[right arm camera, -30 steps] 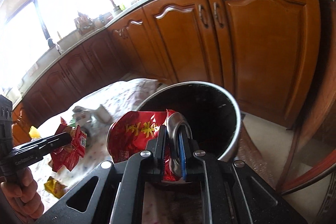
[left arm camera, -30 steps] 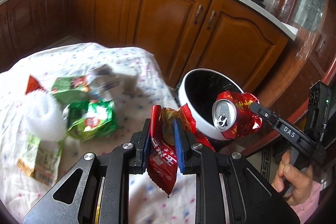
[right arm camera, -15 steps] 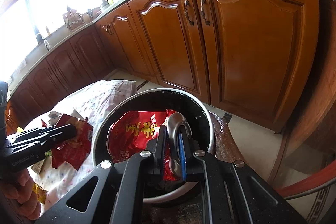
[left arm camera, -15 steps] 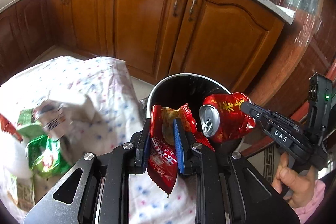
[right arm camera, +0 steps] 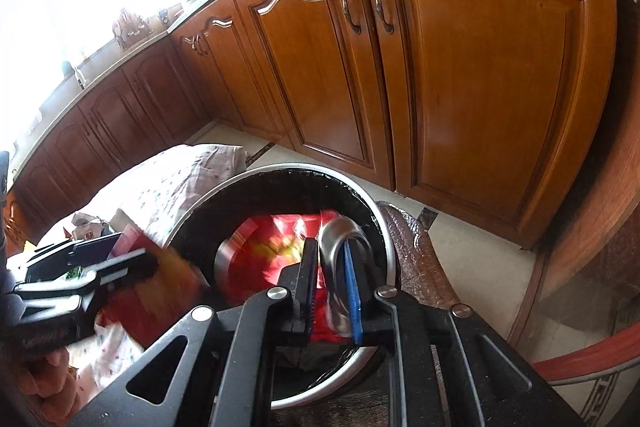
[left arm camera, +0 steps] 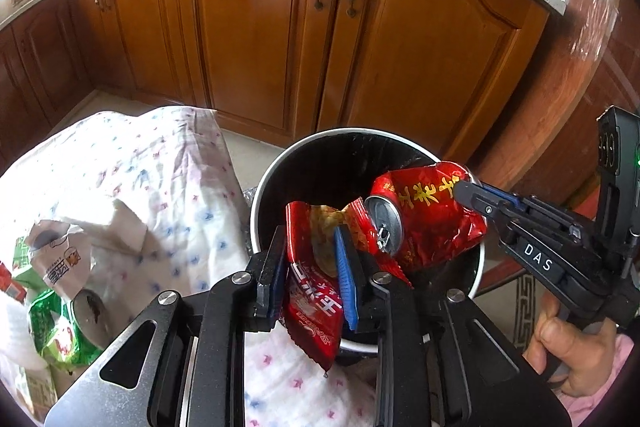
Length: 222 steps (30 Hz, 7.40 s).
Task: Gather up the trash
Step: 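Carry the red snack bag and red can with both tools over the bin, then open the left tool over the bin while the right tool releases the can, then move both open tools back over the remaining trash on the table, then grasp the white foam net with the left tool while the right tool grasps the yellow packet, then carry the foam net and yellow packet with both tools over the bin, then open the left tool over the bin while the right tool releases the yellow packet, then move both open tools back over the remaining trash on the table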
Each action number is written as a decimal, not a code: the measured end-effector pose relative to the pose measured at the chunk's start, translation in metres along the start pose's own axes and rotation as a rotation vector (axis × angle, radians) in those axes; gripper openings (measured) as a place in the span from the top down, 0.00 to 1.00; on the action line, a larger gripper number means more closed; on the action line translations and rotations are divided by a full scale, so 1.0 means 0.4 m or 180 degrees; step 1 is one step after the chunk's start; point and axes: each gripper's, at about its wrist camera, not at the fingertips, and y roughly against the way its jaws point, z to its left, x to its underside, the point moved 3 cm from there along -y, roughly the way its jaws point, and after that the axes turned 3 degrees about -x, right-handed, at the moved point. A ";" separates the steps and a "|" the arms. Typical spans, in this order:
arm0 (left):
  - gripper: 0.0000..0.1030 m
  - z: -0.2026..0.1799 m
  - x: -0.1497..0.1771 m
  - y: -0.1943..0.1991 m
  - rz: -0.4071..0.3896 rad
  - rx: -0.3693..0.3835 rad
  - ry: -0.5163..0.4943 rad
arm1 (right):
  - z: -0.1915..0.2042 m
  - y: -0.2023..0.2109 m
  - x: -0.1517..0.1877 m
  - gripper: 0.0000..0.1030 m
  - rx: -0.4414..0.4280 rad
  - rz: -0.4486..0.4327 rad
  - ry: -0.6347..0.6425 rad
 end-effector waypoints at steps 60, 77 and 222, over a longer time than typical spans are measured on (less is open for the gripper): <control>0.33 0.598 0.415 0.356 -0.0293 -0.0601 0.1478 | 0.671 0.067 0.387 0.13 -0.1715 0.0683 0.0250; 0.28 0.645 0.291 0.227 -0.0233 -0.0610 0.1425 | 0.644 0.021 0.379 0.92 -0.1881 0.0834 0.0164; 0.30 0.461 0.360 0.332 -0.0362 -0.0343 0.1182 | 0.474 0.072 0.217 0.05 -0.1098 -0.0048 0.0200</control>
